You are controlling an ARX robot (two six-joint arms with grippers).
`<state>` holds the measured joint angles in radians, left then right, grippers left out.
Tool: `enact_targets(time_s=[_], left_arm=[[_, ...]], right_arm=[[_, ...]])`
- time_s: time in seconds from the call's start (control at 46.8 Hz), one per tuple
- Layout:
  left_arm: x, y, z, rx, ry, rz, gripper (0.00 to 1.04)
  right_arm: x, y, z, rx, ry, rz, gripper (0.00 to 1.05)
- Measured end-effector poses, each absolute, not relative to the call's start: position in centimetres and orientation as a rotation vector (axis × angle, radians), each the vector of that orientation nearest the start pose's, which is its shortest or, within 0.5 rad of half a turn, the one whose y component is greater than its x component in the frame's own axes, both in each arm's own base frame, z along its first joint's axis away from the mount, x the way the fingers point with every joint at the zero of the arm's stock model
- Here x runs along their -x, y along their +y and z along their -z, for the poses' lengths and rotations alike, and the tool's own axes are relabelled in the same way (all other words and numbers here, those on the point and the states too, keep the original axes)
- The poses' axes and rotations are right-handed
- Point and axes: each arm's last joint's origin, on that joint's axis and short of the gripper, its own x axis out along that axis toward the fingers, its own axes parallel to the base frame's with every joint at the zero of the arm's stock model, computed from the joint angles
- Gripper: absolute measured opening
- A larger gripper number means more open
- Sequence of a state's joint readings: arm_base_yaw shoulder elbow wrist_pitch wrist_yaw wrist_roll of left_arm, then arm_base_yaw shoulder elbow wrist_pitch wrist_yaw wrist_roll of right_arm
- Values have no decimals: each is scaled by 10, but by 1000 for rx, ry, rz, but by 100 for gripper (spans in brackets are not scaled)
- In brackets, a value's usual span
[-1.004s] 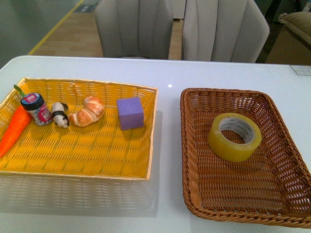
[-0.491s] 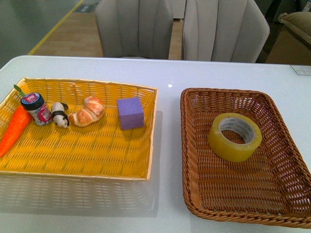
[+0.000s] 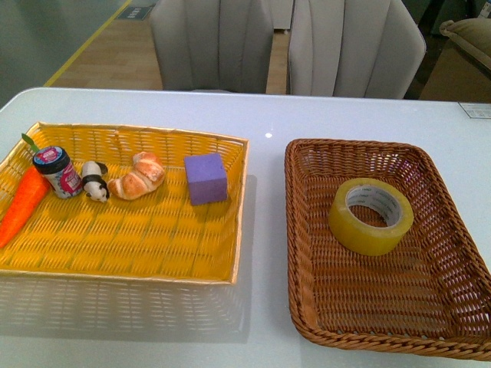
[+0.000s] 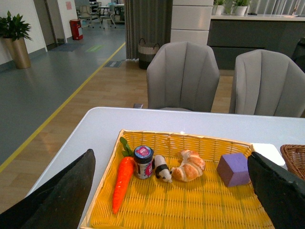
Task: Move tape to another basket
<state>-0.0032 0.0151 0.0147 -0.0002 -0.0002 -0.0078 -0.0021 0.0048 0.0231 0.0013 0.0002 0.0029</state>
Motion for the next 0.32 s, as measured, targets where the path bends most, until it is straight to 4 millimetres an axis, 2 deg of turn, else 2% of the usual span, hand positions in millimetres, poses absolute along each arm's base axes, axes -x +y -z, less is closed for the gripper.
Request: enact_targets(time_s=[0.32], left_arm=[[-98,0,-167,8,1,3,96]], right_arm=[[-97,0,-171,-3,-20,2,96]])
